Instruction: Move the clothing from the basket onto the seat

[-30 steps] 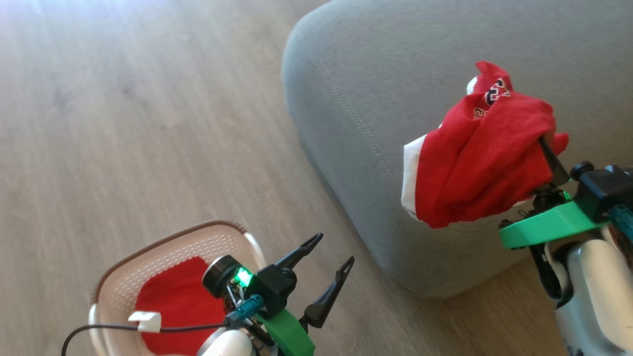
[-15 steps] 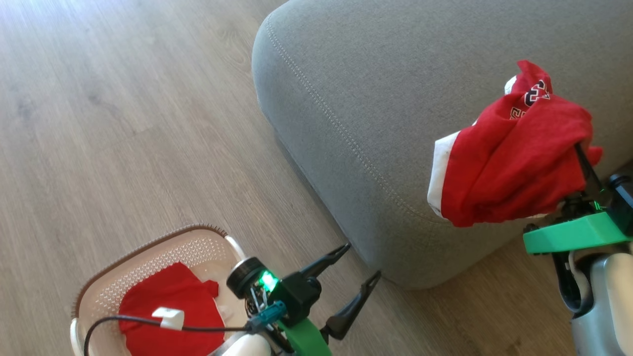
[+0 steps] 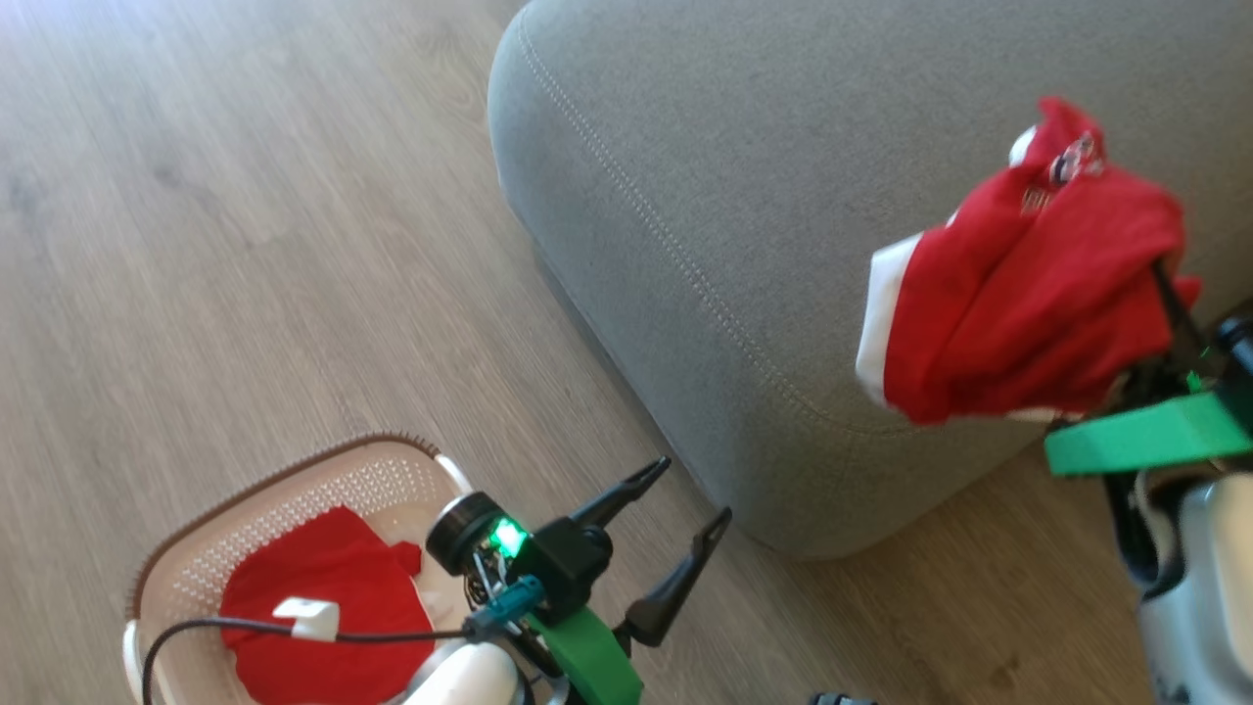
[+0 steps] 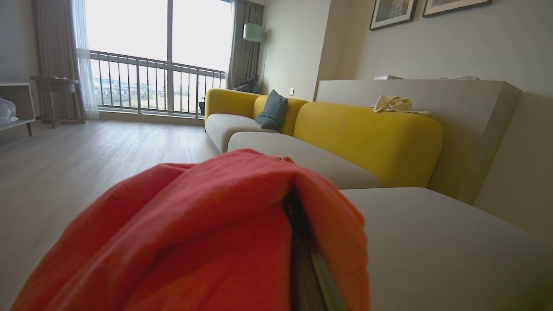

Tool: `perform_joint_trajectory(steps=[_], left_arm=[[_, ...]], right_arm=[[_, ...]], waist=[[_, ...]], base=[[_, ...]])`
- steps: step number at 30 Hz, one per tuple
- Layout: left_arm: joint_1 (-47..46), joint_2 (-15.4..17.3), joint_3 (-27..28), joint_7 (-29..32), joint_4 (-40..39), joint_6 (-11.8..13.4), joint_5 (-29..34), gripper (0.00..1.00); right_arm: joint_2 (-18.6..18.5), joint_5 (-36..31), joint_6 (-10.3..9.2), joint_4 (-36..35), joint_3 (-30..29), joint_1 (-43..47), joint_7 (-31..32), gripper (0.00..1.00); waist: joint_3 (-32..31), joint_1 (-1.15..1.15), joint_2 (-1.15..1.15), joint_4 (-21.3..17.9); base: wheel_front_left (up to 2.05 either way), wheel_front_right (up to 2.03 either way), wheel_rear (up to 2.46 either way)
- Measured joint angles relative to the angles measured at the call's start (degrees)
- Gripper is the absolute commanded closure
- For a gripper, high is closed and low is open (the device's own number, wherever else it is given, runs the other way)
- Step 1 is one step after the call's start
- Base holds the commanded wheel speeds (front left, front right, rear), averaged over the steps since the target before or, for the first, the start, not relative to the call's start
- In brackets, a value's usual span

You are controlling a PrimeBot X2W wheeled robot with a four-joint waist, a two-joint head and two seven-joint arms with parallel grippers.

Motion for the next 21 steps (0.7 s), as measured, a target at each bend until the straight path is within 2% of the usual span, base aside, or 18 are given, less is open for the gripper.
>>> perform_joint_trajectory(steps=[7,21], left_arm=[[-0.11,1.8,1.7,0.0,-1.11,0.0,1.35,0.0],[-7.38,8.71,-2.61,0.0,-1.53,0.0,1.75,0.0]], right_arm=[[-2.48,3.1,0.01,2.75,0.04,-9.71,0.0,1.0],[-7.89,4.95,0.0,9.82,-10.46,-30.41,-0.01,1.0]], waist=[[3.86,0.0,0.0,-0.21],[17.35,0.01,0.0,2.9]], base=[[0.0,0.0,0.0],[0.0,0.0,0.0]])
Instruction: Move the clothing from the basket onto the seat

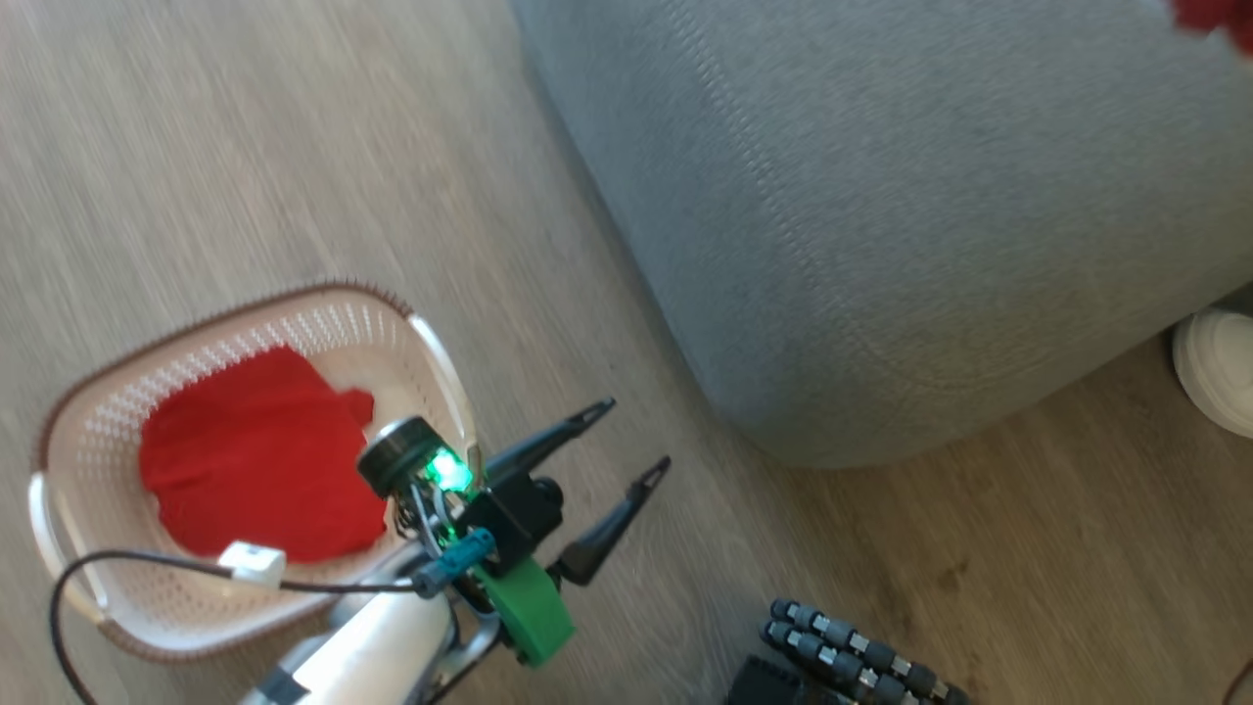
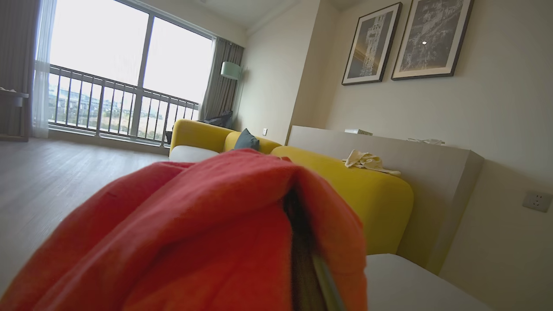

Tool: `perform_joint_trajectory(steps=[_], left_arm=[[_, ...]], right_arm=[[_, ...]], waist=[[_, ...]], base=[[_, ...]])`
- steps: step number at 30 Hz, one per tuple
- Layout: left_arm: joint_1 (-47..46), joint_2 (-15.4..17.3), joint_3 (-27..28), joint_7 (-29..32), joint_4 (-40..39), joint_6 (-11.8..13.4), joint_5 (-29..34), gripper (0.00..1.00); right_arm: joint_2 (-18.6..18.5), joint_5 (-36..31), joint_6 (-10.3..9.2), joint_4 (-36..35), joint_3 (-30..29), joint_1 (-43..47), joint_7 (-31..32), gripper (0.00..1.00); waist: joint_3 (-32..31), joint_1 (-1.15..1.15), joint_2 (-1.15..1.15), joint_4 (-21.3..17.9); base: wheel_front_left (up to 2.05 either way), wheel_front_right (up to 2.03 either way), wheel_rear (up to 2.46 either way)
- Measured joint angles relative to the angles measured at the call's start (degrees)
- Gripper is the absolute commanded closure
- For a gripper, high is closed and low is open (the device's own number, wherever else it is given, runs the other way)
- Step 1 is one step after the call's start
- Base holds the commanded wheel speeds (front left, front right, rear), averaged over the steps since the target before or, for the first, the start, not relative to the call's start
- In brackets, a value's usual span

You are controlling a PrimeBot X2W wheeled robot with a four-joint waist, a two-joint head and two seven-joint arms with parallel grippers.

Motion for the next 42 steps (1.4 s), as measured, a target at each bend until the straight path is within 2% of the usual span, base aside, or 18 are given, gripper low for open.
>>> perform_joint_trajectory(steps=[5,13,19,29,35,42], left_arm=[[-3.36,2.5,-2.37,0.0,-0.59,0.01,0.22,0.0],[-5.62,2.86,-3.86,0.0,-1.59,0.01,0.41,0.0],[-7.23,3.74,-3.59,0.0,-1.89,0.01,0.54,0.0],[-8.2,3.64,-3.52,0.0,-2.97,0.01,1.51,0.0],[-8.2,3.49,-3.35,0.0,-3.1,0.01,1.51,0.0],[-8.17,3.46,-3.22,0.0,-3.23,0.01,1.51,0.0]], right_arm=[[-1.66,1.08,0.01,5.91,-2.85,-8.18,-0.01,1.0],[-7.16,1.43,0.01,16.23,-6.99,-18.2,-0.08,1.0],[-8.0,0.47,0.01,24.36,-9.22,-21.97,-0.08,1.0],[-7.49,-6.36,0.01,35.68,-13.8,-23.54,-0.08,1.0],[-7.51,-10.69,0.01,42.22,-16.48,-23.57,-0.08,1.0],[-9.22,-14.1,0.01,52.88,-23.45,-23.51,0.01,1.0]], waist=[[5.23,0.01,0.0,1.77],[10.88,0.0,0.0,6.91],[14.4,0.0,0.0,10.55],[18.3,0.0,0.0,14.6],[18.37,-0.01,0.0,14.81],[17.74,-0.01,0.0,14.61]], base=[[0.0,0.0,0.0],[0.0,0.0,0.0],[0.0,0.0,0.0],[0.0,0.0,0.0],[0.0,0.0,0.0],[0.0,0.0,0.0]])
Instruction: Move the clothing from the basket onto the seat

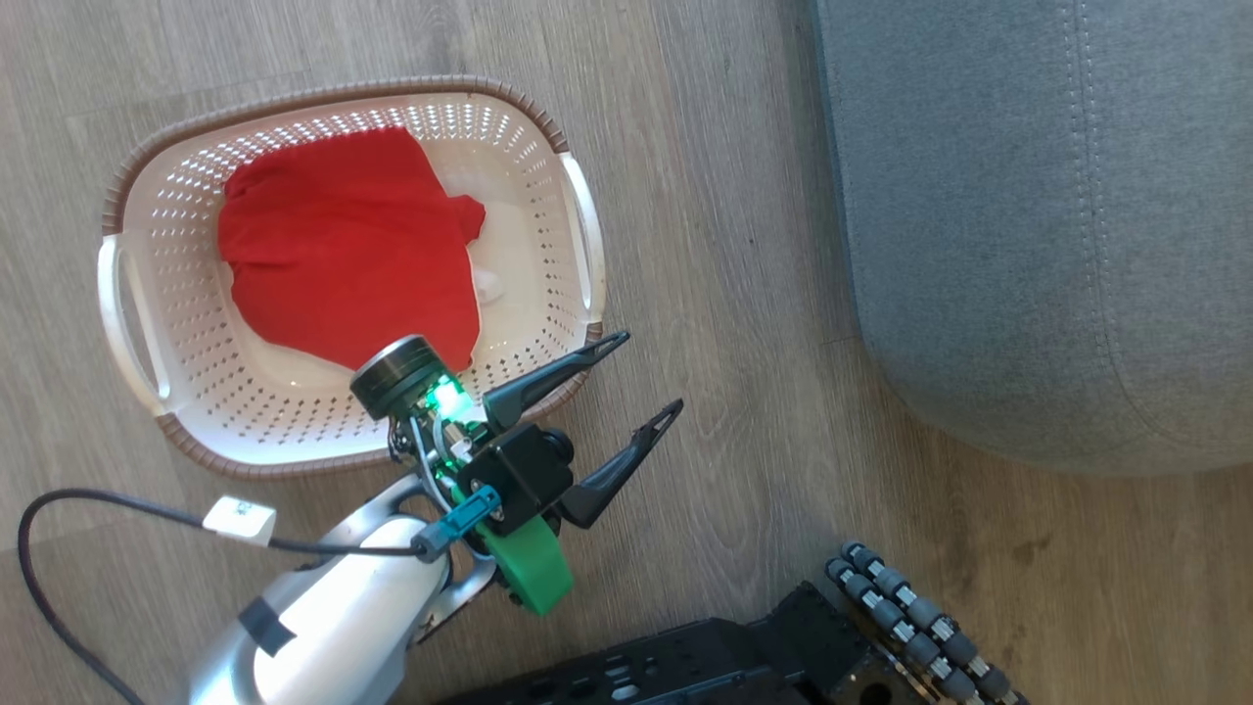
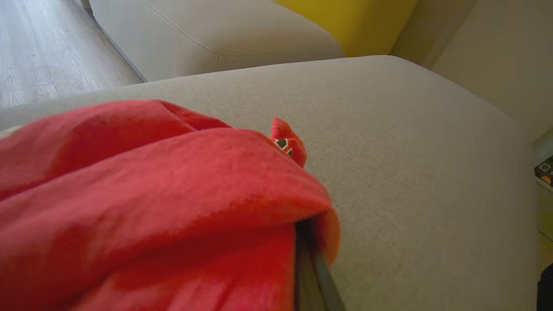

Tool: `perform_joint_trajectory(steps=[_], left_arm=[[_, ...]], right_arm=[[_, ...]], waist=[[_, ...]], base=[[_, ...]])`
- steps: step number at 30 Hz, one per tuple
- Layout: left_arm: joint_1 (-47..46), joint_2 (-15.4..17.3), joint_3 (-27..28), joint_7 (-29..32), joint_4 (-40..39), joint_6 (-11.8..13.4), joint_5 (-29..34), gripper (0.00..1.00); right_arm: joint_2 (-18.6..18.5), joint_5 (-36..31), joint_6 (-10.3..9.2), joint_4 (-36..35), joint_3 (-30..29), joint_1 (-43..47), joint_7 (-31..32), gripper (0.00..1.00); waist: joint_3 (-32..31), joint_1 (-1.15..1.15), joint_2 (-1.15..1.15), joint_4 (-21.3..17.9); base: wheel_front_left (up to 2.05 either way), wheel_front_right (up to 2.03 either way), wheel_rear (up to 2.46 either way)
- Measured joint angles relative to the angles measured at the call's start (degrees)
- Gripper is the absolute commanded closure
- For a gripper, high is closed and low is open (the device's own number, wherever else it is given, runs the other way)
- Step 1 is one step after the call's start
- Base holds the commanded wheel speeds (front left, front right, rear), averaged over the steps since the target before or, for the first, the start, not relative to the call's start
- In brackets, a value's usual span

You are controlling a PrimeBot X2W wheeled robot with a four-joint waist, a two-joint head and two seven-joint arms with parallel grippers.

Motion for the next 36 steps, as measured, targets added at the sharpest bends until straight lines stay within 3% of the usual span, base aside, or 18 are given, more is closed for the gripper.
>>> perform_joint_trajectory(steps=[8,15,21,22,23,24,25,36], left_arm=[[0.38,0.03,0.05,0.0,-0.18,0.0,0.0,0.0],[0.42,-0.02,0.22,0.0,-0.52,0.0,-0.03,0.0],[0.5,-0.26,1.86,0.0,-1.62,0.0,-0.33,0.0],[0.51,-0.4,1.85,0.0,-1.7,0.0,-0.33,0.0],[0.54,-0.51,1.83,0.0,-1.74,0.0,-0.33,0.0],[0.62,-0.57,1.75,0.0,-1.72,0.0,-0.33,0.0],[0.72,-0.58,1.59,0.0,-1.69,0.0,-0.33,0.0],[0.96,-1.47,0.76,0.0,-1.21,0.0,-0.08,0.0]], right_arm=[[-0.3,-4.86,0.0,2.66,-1.93,-1.63,0.0,1.0],[1.48,-7.89,0.0,-3.81,-2.78,-2.82,-0.01,1.0],[2.31,-11.27,0.0,-2.69,-3.98,-2.81,-0.01,1.0],[2.32,-11.65,0.0,-2.14,-3.99,-2.83,-0.01,0.87],[2.38,-11.71,0.0,-1.67,-3.99,-2.87,-0.01,0.55],[2.43,-11.79,0.0,-1.37,-3.97,-2.88,-0.01,0.12],[2.43,-12.24,0.0,-1.13,-3.91,-2.92,-0.01,0.0],[2.27,-15.29,0.0,3.25,-1.7,-5.16,-0.01,0.0]], waist=[[-0.56,0.0,0.0,-0.44],[-0.52,0.0,0.0,-0.37],[-0.67,0.0,0.0,0.23],[-0.66,0.0,0.0,0.35],[-0.61,0.0,0.0,0.43],[-0.55,0.0,0.0,0.5],[-0.53,0.0,0.0,0.59],[-1.9,0.0,0.0,0.94]], base=[[0.0,0.0,0.0],[0.0,0.0,0.0],[0.0,0.0,0.0],[0.0,0.0,0.0],[0.0,0.0,0.0],[0.0,0.0,0.0],[0.0,0.0,0.0],[0.0,0.0,0.0]])
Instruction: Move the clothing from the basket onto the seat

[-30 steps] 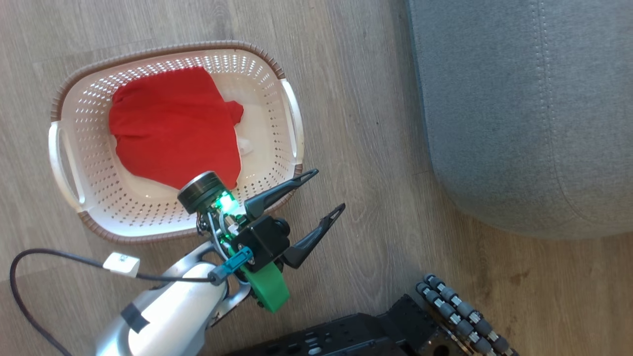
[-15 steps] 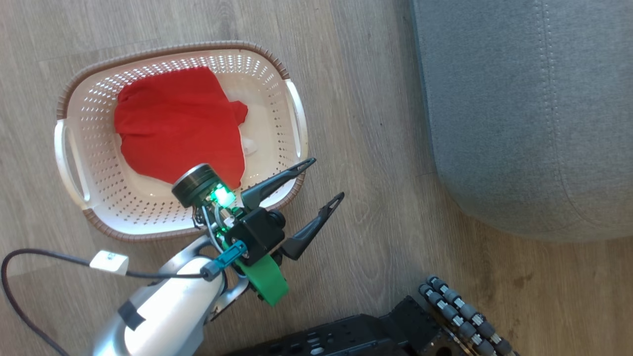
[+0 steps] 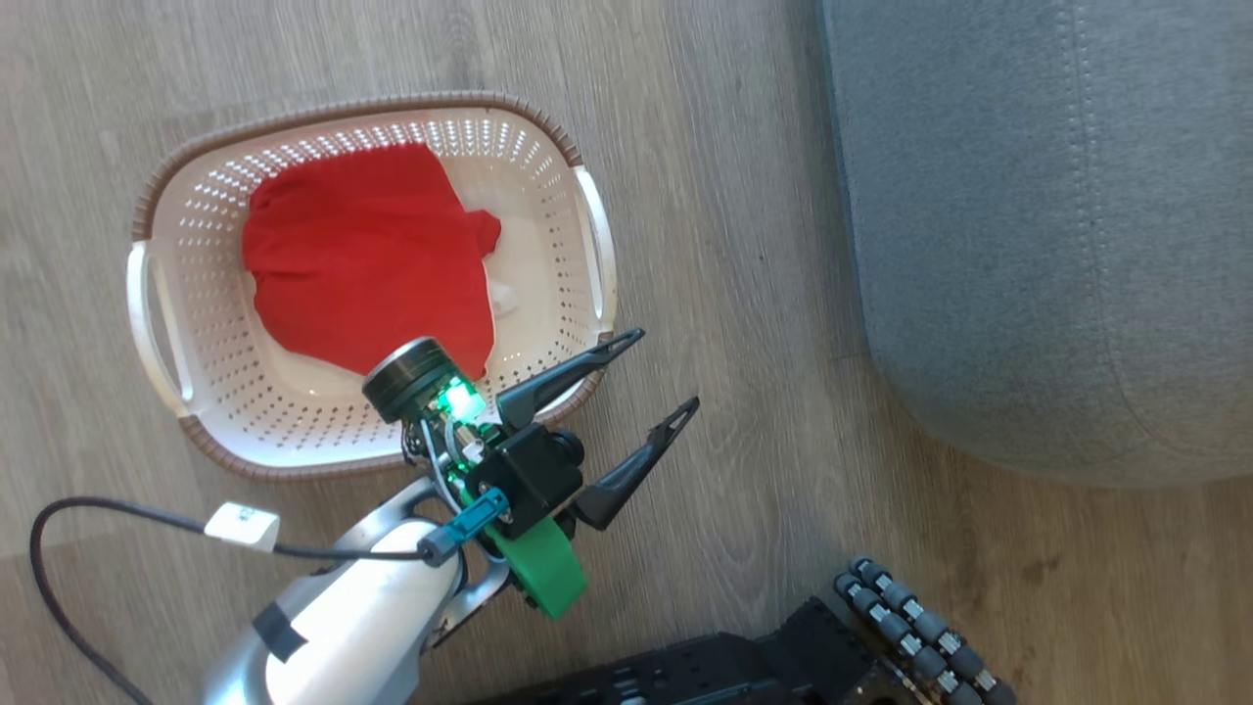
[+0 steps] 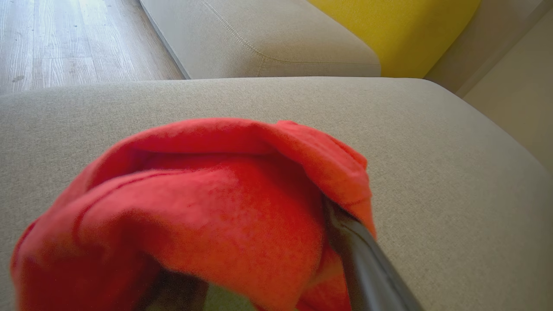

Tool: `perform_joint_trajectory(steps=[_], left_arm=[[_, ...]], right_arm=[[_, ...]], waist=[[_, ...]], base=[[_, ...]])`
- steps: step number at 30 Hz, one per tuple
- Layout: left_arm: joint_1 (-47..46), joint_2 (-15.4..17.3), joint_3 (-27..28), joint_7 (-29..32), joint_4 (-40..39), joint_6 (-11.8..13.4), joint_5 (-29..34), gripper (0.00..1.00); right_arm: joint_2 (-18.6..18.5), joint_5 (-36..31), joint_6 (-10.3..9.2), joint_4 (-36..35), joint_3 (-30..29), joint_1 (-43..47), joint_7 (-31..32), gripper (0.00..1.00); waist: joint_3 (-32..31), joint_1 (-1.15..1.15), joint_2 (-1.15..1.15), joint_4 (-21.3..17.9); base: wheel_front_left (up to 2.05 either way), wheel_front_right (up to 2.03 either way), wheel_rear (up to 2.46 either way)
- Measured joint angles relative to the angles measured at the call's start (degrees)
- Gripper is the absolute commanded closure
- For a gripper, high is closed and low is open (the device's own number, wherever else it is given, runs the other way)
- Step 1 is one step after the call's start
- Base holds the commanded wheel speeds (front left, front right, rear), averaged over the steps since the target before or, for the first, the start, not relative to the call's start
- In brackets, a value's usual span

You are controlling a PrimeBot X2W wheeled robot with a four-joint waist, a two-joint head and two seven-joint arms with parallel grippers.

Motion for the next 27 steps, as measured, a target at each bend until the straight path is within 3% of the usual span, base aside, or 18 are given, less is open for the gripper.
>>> perform_joint_trajectory(steps=[14,19,27], left_arm=[[0.75,-3.71,-1.36,0.0,1.09,0.0,-1.11,0.0],[2.46,-5.47,-0.75,0.0,1.37,0.0,-1.52,0.0],[5.19,-7.67,1.47,0.0,1.78,0.0,-1.53,0.0]], right_arm=[[-2.24,-3.52,0.0,3.71,2.3,0.17,6.93,0.0],[-2.22,-4.41,0.0,4.99,5.95,1.53,11.47,0.0],[-2.56,-2.32,0.0,5.5,13.06,1.91,11.94,0.0]], waist=[[-8.33,0.0,0.0,0.26],[-12.68,0.0,0.0,0.48],[-19.61,0.0,0.0,0.78]], base=[[0.0,0.0,0.0],[0.0,0.0,0.0],[0.0,0.0,0.0]])
